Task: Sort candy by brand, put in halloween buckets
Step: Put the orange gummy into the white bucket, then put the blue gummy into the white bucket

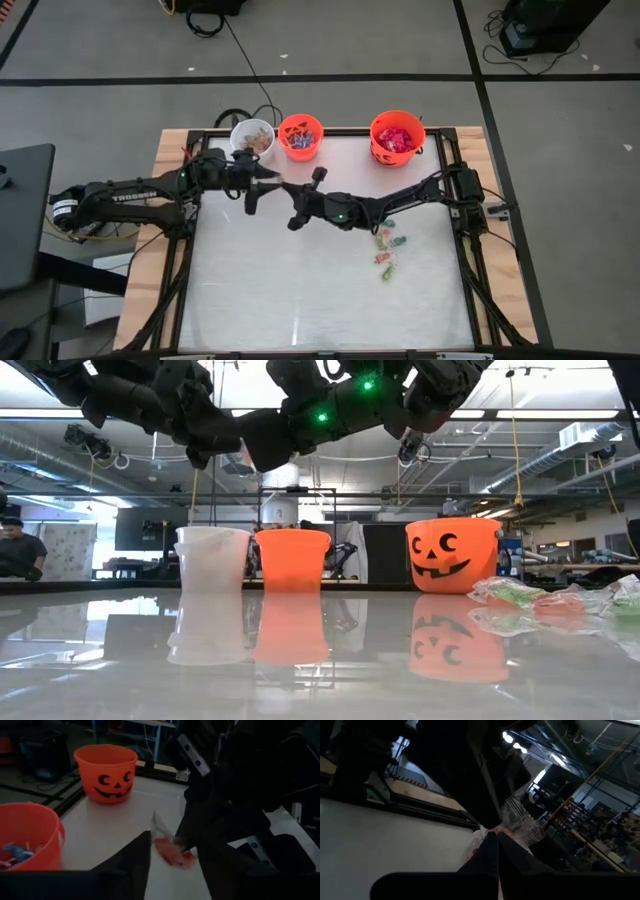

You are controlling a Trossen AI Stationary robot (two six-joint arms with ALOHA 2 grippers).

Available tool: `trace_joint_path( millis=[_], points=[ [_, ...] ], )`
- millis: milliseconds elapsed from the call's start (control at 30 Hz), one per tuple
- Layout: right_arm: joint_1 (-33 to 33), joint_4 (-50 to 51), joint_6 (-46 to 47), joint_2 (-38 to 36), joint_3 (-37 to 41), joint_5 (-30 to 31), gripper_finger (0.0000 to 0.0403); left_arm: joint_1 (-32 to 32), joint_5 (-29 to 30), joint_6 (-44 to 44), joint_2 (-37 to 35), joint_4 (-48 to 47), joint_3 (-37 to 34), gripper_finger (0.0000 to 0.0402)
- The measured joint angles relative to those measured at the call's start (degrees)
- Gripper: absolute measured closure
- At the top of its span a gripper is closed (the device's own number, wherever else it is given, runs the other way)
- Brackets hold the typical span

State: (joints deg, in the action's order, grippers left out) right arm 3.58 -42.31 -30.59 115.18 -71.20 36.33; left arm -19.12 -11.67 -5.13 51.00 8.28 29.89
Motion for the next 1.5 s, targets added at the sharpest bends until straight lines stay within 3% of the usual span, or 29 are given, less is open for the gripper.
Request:
trace_joint_path(
  millis=[300, 400, 567, 833, 967, 1100, 1333, 1500],
  points=[
    [-0.1, -1.5, 0.0, 0.0, 0.0, 0.2, 0.0388, -0.3, 1.7, -0.5, 0.0, 1.5, 0.0, 0.0388],
    [-0.2, -1.8, 2.7, 0.0, 0.0, 0.9, 0.0370, -0.7, 4.6, 0.4, 0.0, 2.7, 0.0, 0.0394],
    [0.1, 6.9, 15.8, 0.0, 0.0, 4.8, 0.0332, -4.6, 17.1, 4.0, -0.2, 1.9, 0.0, 0.0398],
    [0.4, 22.1, 34.2, 0.0, 0.0, 2.7, 0.0292, -18.1, 19.6, 4.5, 2.6, -1.0, 0.0, 0.0395],
    [0.7, 26.1, 37.2, 0.0, 0.0, 1.0, 0.0289, -24.4, 21.1, 1.0, 4.4, -1.7, 0.0, 0.0381],
    [1.1, 33.5, 39.8, -1.3, 0.0, 0.7, 0.0288, -27.8, 19.2, 0.7, 6.1, -3.5, 0.0, 0.0331],
    [1.2, 50.8, 44.7, -6.8, 0.0, -3.3, 0.0288, -28.9, 17.4, 2.0, 8.2, -5.3, 0.0, 0.0215],
    [1.8, 67.2, 51.8, -11.1, 0.0, -9.1, 0.0288, -28.5, 11.6, 2.9, 8.2, -6.5, -0.1, 0.0189]
  ],
)
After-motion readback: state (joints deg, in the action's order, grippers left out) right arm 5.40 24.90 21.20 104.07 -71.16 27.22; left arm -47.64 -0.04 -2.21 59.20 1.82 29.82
